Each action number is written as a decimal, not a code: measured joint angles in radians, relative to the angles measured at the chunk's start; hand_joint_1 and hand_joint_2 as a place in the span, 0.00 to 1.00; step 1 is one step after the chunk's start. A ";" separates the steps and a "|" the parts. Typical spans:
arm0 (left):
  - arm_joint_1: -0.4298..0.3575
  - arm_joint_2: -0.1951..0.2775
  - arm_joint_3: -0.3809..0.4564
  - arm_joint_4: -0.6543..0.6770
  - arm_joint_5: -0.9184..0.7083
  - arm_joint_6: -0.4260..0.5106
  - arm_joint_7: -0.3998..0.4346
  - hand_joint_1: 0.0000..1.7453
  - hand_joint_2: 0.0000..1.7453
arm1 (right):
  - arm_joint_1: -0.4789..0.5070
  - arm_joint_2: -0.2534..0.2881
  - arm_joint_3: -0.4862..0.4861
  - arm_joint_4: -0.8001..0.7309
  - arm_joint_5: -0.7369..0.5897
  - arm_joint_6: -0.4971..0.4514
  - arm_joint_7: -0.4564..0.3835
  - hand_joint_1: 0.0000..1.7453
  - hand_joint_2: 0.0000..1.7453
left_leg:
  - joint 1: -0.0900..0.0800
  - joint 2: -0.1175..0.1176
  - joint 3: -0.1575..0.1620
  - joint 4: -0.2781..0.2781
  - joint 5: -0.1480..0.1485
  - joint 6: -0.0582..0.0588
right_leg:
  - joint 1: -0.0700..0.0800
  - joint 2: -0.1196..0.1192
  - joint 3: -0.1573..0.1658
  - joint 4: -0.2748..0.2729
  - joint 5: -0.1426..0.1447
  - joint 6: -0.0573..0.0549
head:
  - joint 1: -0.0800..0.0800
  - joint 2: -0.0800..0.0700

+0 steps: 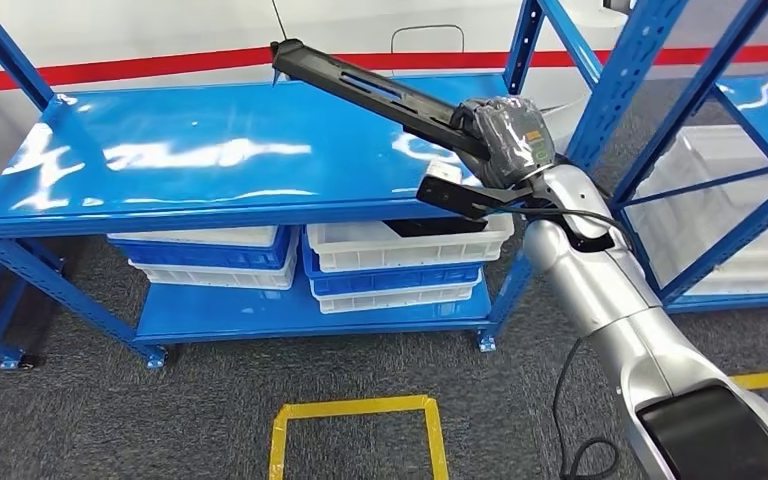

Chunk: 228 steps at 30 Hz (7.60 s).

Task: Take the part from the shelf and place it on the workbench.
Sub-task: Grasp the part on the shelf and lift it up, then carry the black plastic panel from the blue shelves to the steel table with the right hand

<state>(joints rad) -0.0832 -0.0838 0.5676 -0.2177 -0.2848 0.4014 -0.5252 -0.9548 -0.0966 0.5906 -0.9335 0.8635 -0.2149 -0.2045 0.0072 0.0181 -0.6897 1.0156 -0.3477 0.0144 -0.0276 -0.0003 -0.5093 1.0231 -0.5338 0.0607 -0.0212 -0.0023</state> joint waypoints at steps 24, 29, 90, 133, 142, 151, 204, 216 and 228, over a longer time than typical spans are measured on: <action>-0.002 0.002 0.000 0.001 -0.021 -0.002 0.011 0.00 1.00 | 0.038 -0.022 -0.039 -0.036 0.035 0.012 0.009 0.91 1.00 | -0.005 -0.011 0.059 -0.014 -0.056 0.044 | 0.009 -0.002 -0.197 0.269 -0.041 -0.029 | 0.000 0.000; -0.004 0.000 0.000 0.001 -0.024 -0.002 0.018 0.00 1.00 | 0.058 -0.030 -0.044 -0.059 0.035 0.010 0.003 0.91 1.00 | -0.009 -0.010 -0.008 -0.006 0.000 0.028 | 0.019 -0.002 0.006 0.036 0.001 -0.014 | -0.001 0.000; -0.044 0.016 0.015 -0.002 -0.030 0.009 0.021 0.00 1.00 | 0.039 -0.028 -0.070 -0.099 0.039 0.010 -0.012 0.91 1.00 | 0.012 -0.031 0.017 0.069 -0.085 0.032 | 0.005 -0.009 -0.223 0.136 0.021 -0.015 | -0.003 0.000; -0.045 0.018 0.045 -0.009 -0.016 0.009 0.018 0.00 1.00 | 0.041 -0.004 -0.091 -0.143 -0.008 0.067 -0.030 0.91 1.00 | 0.021 -0.020 -0.085 0.310 -0.164 -0.036 | 0.016 -0.007 -0.113 0.006 0.096 -0.077 | -0.007 0.000; -0.046 0.016 0.047 -0.010 -0.025 0.010 0.017 0.00 1.00 | 0.037 -0.004 -0.091 -0.137 0.050 0.017 -0.021 0.91 1.00 | 0.009 -0.018 0.139 0.017 -0.159 0.022 | 0.021 -0.009 -0.186 0.031 0.141 -0.027 | -0.004 0.000; -0.045 0.011 0.047 -0.010 -0.036 0.010 0.018 0.00 1.00 | 0.037 -0.009 -0.119 -0.136 0.020 -0.001 -0.003 0.91 1.00 | 0.008 0.025 0.064 0.018 -0.093 0.025 | 0.018 -0.039 -0.100 0.069 0.036 -0.012 | -0.003 0.000; -0.057 0.024 0.046 -0.010 -0.103 0.019 0.044 0.00 1.00 | -0.071 -0.157 -0.244 0.030 0.152 -0.056 0.063 0.91 1.00 | 0.012 -0.060 0.116 -0.023 -0.100 0.040 | 0.017 0.085 -0.150 0.021 0.108 -0.032 | 0.006 0.000; -0.062 0.016 0.037 -0.012 -0.125 0.021 0.051 0.00 1.00 | -0.104 -0.187 -0.269 0.112 0.146 -0.057 0.068 0.91 1.00 | 0.027 0.093 0.118 0.001 -0.127 -0.027 | -0.030 -0.044 -0.129 0.012 0.104 0.013 | 0.016 0.000; -0.069 0.016 0.031 -0.011 -0.135 0.024 0.056 0.00 1.00 | -0.102 -0.191 -0.277 0.128 0.163 -0.061 0.079 0.91 1.00 | -0.026 -0.076 0.039 0.103 -0.132 0.091 | 0.033 0.114 -0.137 0.014 0.117 -0.043 | 0.011 0.000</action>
<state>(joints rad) -0.1522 -0.0676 0.5986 -0.2287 -0.4196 0.4254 -0.4691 -1.0564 -0.2880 0.3133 -0.8053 1.0262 -0.2757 -0.1258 -0.0185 -0.0580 -0.6502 1.1182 -0.4797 0.1054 0.0056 0.1139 -0.6467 1.0375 -0.4165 0.0173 -0.0103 -0.0023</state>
